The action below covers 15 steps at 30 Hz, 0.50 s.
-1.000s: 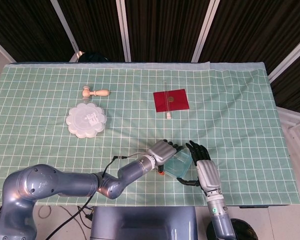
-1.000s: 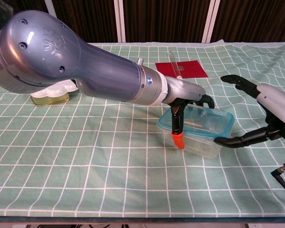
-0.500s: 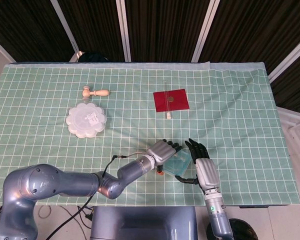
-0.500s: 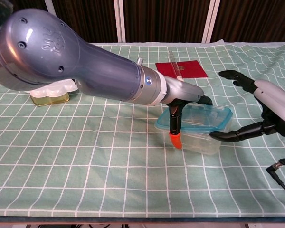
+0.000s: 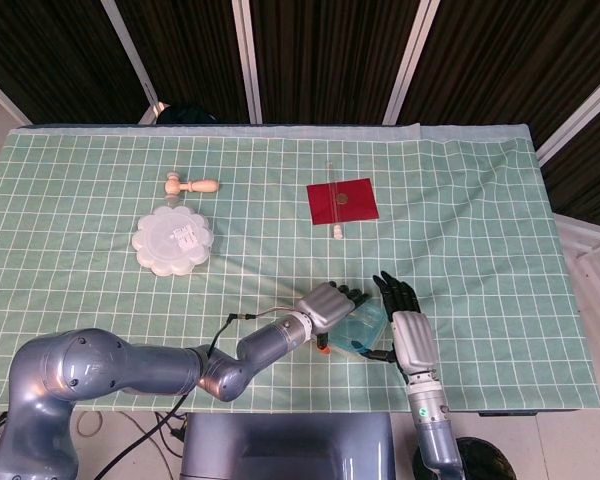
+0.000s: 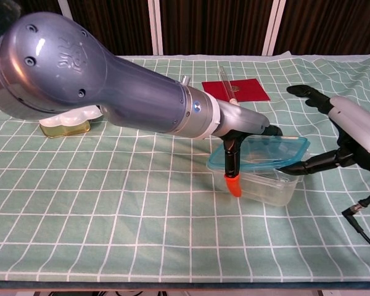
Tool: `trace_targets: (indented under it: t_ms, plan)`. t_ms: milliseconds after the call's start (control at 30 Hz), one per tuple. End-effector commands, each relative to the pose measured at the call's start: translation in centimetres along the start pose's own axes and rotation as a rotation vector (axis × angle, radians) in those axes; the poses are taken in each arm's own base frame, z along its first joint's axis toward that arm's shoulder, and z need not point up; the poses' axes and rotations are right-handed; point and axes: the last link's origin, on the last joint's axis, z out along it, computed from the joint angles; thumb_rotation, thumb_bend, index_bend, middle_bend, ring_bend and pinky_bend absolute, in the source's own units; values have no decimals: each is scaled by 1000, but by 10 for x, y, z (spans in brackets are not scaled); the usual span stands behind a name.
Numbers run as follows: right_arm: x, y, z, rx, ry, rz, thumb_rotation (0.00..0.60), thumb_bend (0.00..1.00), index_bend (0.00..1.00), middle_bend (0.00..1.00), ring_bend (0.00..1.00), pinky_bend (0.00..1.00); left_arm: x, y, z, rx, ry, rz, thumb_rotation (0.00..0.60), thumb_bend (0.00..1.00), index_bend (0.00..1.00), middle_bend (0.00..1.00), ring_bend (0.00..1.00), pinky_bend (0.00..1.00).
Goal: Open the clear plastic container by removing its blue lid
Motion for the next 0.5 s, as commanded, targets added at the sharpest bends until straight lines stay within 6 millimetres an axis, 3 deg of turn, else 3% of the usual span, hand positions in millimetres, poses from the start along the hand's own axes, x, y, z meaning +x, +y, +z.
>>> trace_targets:
  t_ms: [33, 300, 500]
  plan:
    - [1, 1, 0, -1, 4, 3, 600, 255, 7, 0, 0, 0, 5, -1, -1, 1, 27, -1, 600, 0, 2, 46, 91, 243]
    - [2, 0, -2, -3, 7, 21, 600, 254, 290, 0, 0, 0, 10, -2, -6, 3, 66, 2, 600, 0, 0, 23, 66, 230]
    - [1, -2, -3, -3, 9, 30, 600, 317, 417, 2, 0, 0, 10, -4, -9, 0, 74, 17, 600, 0, 0, 23, 65, 230]
